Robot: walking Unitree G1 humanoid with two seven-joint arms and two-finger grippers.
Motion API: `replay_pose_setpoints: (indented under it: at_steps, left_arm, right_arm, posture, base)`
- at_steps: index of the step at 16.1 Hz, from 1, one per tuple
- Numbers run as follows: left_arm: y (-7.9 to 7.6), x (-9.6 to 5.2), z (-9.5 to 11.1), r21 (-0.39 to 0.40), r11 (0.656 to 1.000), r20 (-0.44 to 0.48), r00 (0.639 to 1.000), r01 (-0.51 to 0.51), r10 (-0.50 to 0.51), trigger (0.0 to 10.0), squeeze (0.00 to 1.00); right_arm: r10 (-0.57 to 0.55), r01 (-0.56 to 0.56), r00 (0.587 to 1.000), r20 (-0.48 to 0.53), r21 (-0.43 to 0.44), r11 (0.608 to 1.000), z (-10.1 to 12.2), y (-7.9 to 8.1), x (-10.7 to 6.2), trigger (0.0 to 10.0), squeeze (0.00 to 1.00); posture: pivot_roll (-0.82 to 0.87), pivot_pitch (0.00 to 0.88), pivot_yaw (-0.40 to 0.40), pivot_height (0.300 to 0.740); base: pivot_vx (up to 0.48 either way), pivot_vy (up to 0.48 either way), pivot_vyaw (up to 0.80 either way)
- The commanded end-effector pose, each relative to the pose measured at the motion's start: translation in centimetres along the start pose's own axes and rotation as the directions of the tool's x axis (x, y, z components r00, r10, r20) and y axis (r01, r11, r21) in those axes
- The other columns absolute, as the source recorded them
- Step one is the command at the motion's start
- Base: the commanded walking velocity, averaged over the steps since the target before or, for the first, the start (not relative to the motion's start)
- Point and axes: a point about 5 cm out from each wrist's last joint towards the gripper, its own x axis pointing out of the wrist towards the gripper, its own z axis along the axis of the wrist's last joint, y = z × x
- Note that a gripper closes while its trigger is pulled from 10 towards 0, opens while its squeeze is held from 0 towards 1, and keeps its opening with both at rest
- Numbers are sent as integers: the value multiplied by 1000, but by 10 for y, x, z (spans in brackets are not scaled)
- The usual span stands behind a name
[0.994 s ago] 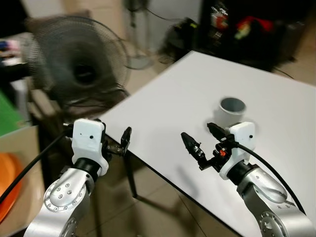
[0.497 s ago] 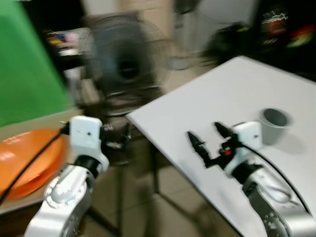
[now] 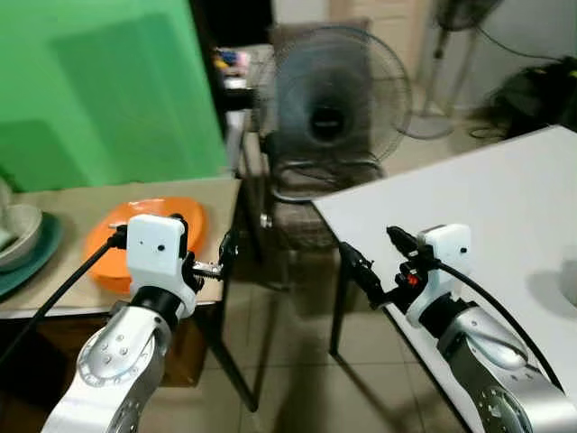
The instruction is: Setting the table
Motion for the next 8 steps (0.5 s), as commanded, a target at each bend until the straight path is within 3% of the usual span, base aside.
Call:
replay_pose_setpoints:
  at_steps: [1,6,8]
  left_arm:
    - [4,0,-4,26,999,-22,999,-26,26,10000,0]
    - [8,1,2,38,998,20,999,-46,45,10000,0]
    - [8,-2,2,34,999,14,999,-42,41,10000,0]
  right_arm:
    - [20,-20,1000,-11,18,1000,-2,4,1,10000,1000]
    - [6,-5,1000,-12,49,999,-1,1,5,10000,1000]
    - [20,-19,1000,-17,46,999,-2,2,7,10000,1000]
  posture:
    - [-34,0,61,740]
    - [-31,0,67,740]
    - [-23,5,68,740]
  base:
    - [0,0,800]
    - [0,0,800]
    - [294,0,800]
